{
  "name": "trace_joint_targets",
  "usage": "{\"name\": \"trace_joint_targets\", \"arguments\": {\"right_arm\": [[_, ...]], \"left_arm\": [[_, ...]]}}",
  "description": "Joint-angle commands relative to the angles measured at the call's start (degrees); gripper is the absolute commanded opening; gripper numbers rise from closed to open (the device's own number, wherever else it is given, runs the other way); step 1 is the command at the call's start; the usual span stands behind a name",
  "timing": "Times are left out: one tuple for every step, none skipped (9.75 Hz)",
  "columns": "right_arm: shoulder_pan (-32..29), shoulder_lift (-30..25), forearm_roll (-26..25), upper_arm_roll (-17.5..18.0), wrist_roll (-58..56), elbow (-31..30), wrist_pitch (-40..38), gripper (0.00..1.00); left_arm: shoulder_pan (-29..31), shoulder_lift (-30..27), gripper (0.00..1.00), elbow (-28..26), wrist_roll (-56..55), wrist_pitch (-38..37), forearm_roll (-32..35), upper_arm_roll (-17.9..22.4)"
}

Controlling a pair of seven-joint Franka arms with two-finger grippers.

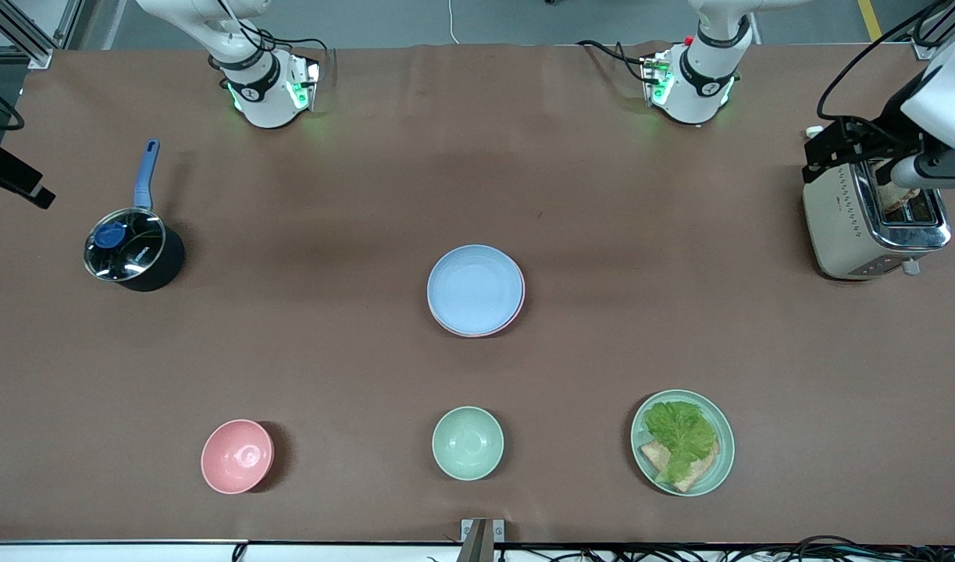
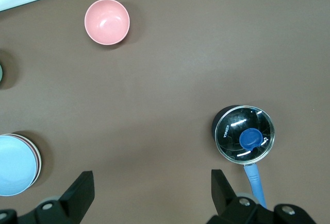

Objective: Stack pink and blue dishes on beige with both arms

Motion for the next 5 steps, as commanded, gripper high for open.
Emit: {"name": "trace_joint_targets", "arguments": {"right_arm": [[0.2, 1.1, 0.5, -0.1, -0.8, 0.6, -1.0, 1.00], [0.2, 1.1, 0.5, -0.1, -0.8, 0.3, -0.8, 1.00], [0.2, 1.1, 0.5, -0.1, -0.8, 0.3, -0.8, 1.00], [0.2, 1.1, 0.6, -0.1, -0.8, 0.3, -0.8, 1.00], [0.2, 1.1, 0.6, -0.1, -0.8, 0.3, -0.9, 1.00]], "left_arm": [[0.0, 2.1, 1.00, 1.0, 0.5, -0.2, 0.4, 1.0], [-0.2, 2.0, 1.00, 1.1, 0.5, -0.2, 0.6, 1.1], [-0.3, 1.9, 1.00, 1.5, 0.7, -0.4, 1.8, 1.0], [-0.1, 1.8, 1.00, 2.2, 0.8, -1.3, 2.3, 1.0], [-0.2, 1.6, 1.00, 2.3, 0.7, -3.9, 2.2, 1.0]]}}
